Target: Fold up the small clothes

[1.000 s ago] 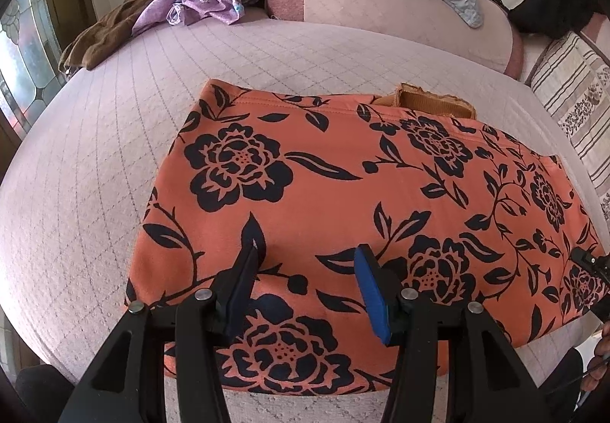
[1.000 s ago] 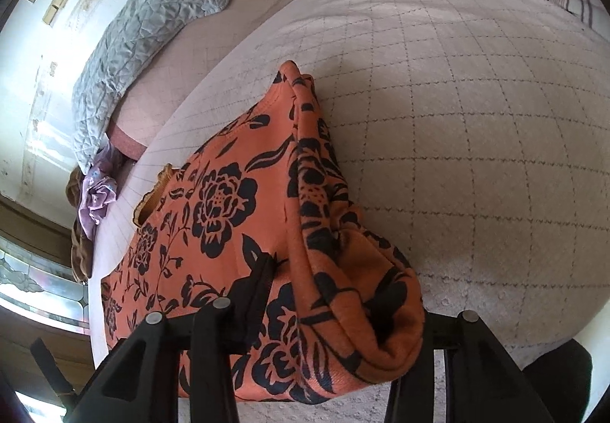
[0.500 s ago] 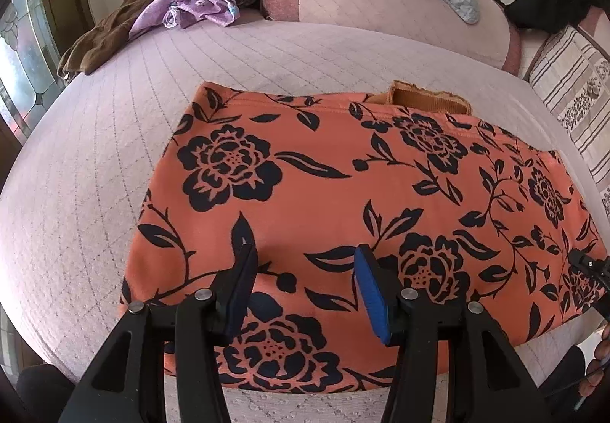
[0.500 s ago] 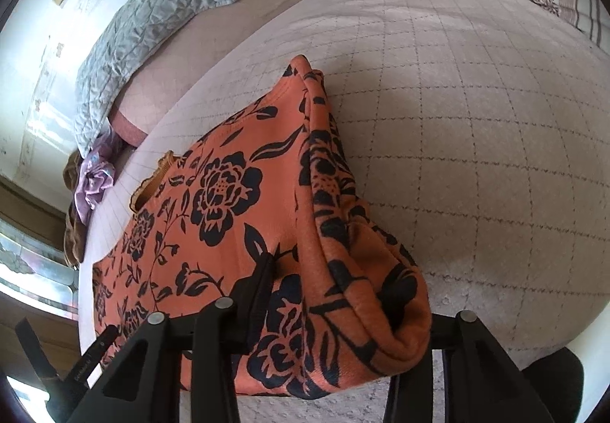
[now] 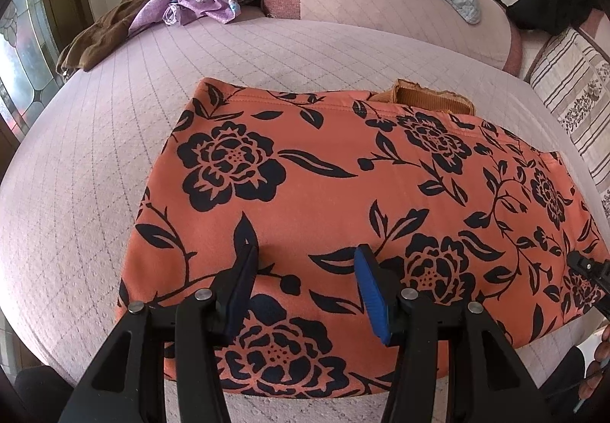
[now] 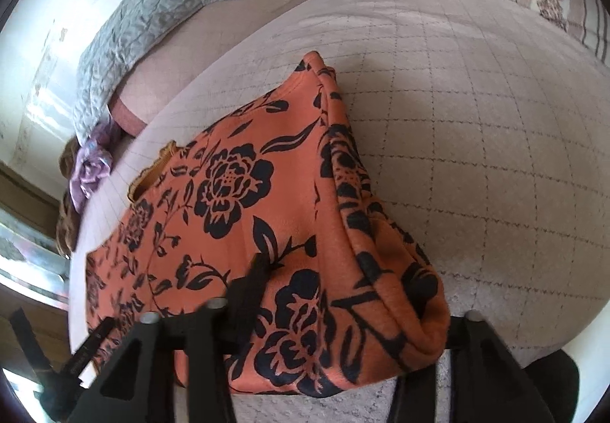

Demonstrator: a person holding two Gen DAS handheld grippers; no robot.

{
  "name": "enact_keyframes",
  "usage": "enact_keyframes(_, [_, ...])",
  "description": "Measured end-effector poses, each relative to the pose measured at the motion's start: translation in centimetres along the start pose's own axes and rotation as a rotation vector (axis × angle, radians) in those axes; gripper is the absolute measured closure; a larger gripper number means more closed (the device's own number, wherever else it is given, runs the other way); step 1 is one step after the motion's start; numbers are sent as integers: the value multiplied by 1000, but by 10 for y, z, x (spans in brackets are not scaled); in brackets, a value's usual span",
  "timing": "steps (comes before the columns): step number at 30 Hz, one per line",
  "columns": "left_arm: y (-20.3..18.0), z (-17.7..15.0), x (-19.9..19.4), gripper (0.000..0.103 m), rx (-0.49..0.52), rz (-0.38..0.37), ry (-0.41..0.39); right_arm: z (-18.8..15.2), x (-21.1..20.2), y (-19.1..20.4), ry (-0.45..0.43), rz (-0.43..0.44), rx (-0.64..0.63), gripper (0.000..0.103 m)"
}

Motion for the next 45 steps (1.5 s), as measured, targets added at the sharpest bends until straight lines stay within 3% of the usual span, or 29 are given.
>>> enact_keyframes(7, [-1,2,-7,50,-5,-13,-13,1,-2,-1,2,-16,-12,72])
enact_keyframes(14, [3,1,-7,50,-14,-26,-12,0,0,1,18,-10,5,64])
enact_keyframes(16, [5,1,-8,50,-18,-34,-14,1,0,6,19,-21,-18,73])
enact_keyframes(17, [7,1,-9,50,-22,-40,-18,2,-2,8,14,-33,-29,86])
enact_keyframes(18, [9,1,-10,50,-27,-44,-21,5,-8,14,-4,-46,-50,89])
enact_keyframes(23, [41,4,-29,50,-96,-63,-80,23,-51,78,-127,-24,-179,92])
enact_keyframes(28, [109,-4,-44,50,-228,-9,-133,8,-78,200,-206,98,-396,92])
enact_keyframes(32, [159,-20,-37,50,-328,29,-108,-48,-45,275,-119,179,-551,92])
enact_keyframes(37, [175,-26,-42,50,-362,-9,-116,-124,58,294,163,125,-667,91])
enact_keyframes(40, [156,-15,-49,49,-322,-91,-135,-123,43,299,115,171,-694,84])
enact_keyframes(41, [147,-10,-49,49,-312,-133,-130,-120,39,298,116,187,-692,71])
enact_keyframes(42, [137,-5,-50,49,-301,-177,-127,-118,36,296,123,203,-693,45])
enact_keyframes(43, [126,0,-52,49,-285,-218,-123,-116,32,292,125,220,-685,31])
enact_keyframes(45, [106,5,-54,47,-241,-286,-118,-113,20,281,97,250,-664,25])
Point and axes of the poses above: each gripper's, at about its wrist camera, not at the fingertips, and x roughly the way its jaws point, y to its left, z to its top, the point moved 6 cm from there along x, roughly the way its jaws point, and after that the axes turned 1 degree about -z, right-handed, at the moved point
